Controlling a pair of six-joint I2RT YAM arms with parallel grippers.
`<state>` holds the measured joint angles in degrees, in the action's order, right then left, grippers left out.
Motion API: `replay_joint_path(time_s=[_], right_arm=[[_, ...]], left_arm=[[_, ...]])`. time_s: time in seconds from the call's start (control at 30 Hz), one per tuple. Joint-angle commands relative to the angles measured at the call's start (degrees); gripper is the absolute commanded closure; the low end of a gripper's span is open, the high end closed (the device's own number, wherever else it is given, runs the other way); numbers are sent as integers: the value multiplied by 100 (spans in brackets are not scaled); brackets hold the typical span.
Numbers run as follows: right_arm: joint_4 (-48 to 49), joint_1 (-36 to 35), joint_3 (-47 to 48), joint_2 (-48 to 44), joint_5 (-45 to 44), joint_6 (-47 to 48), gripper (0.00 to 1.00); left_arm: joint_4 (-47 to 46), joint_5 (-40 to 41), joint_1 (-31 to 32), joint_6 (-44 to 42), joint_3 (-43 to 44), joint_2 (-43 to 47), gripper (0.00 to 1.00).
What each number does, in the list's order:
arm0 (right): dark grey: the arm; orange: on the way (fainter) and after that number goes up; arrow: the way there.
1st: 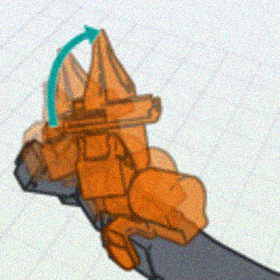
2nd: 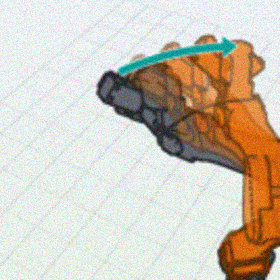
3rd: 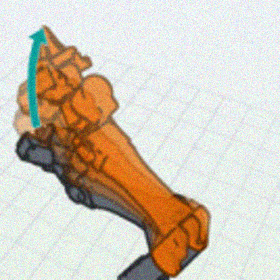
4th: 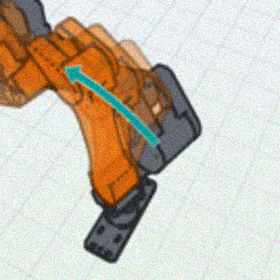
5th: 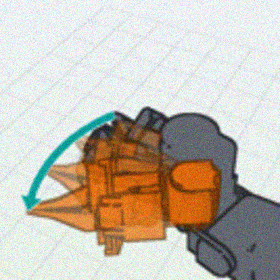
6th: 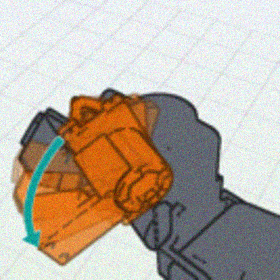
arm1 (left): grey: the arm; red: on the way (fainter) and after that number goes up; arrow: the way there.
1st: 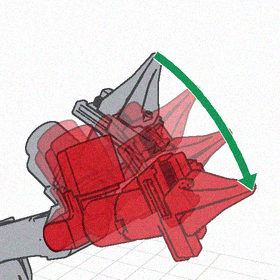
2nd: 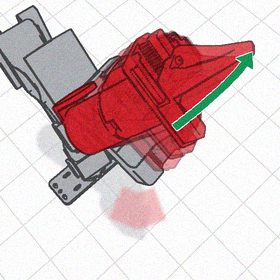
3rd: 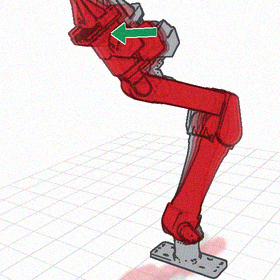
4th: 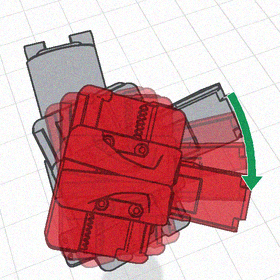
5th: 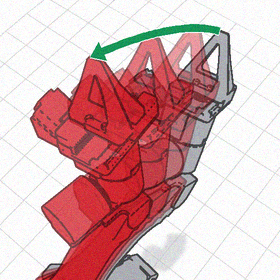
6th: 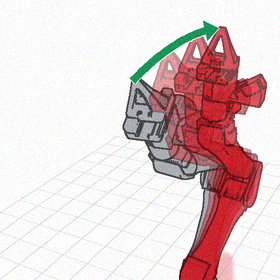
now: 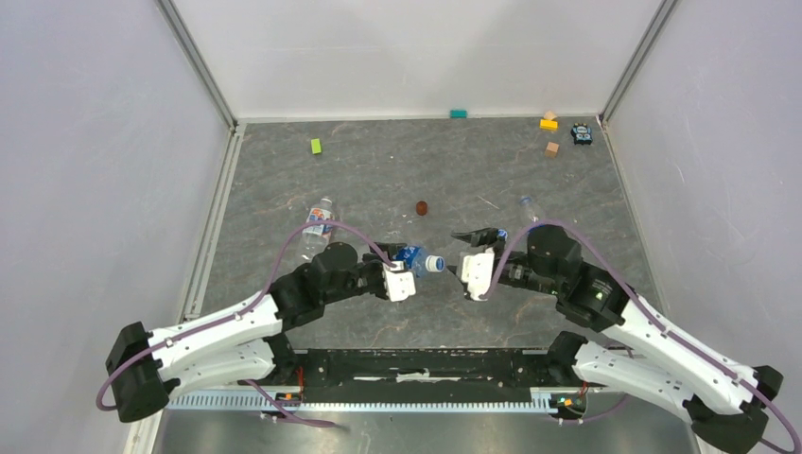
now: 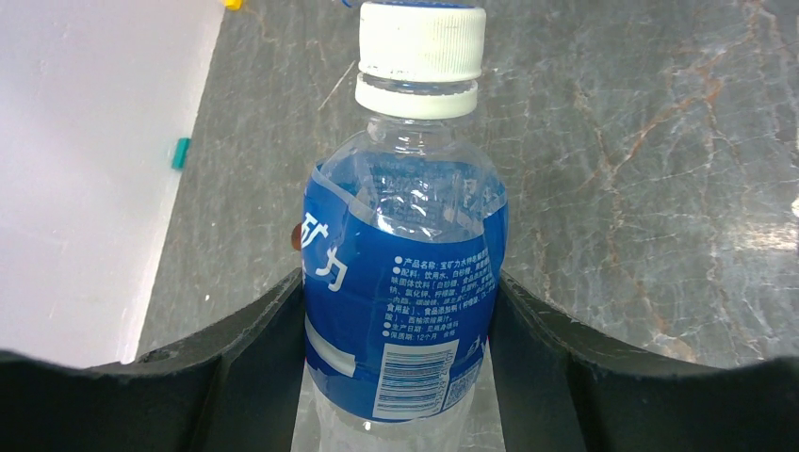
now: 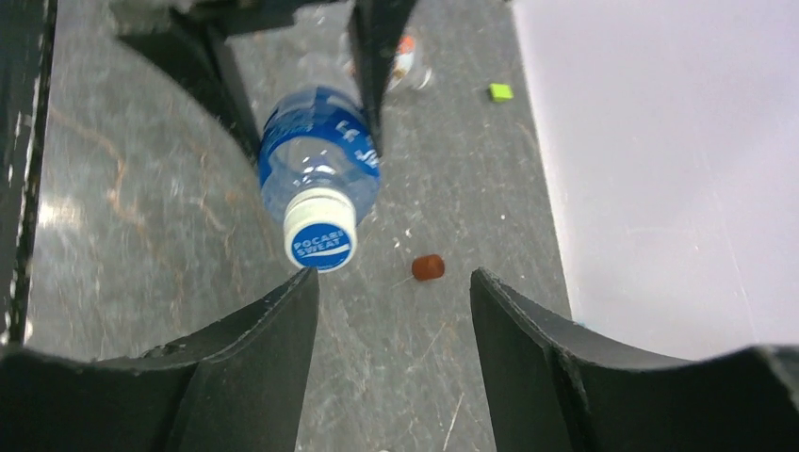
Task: Screw on the bottle caps
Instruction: Screw the bottle cap onto the plastic bottle.
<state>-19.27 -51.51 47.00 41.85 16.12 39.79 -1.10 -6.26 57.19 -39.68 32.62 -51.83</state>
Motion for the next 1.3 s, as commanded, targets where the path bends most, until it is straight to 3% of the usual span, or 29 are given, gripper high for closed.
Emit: replay_joint_path(time_s=[0.0, 0.33, 0.87, 1.27], right_arm=[[-828, -21, 223, 254, 304, 1467, 35], [-1229, -30, 397, 425, 639, 2138, 43], [-948, -66, 373, 679, 1069, 2086, 48], [-833, -94, 370, 770, 1095, 1954, 59]], left_arm=[[75, -455, -6, 287, 284, -55, 98], [75, -580, -10, 384, 360, -107, 98], [75, -673, -6, 435, 376, -131, 98], [75, -675, -6, 440, 377, -176, 98]])
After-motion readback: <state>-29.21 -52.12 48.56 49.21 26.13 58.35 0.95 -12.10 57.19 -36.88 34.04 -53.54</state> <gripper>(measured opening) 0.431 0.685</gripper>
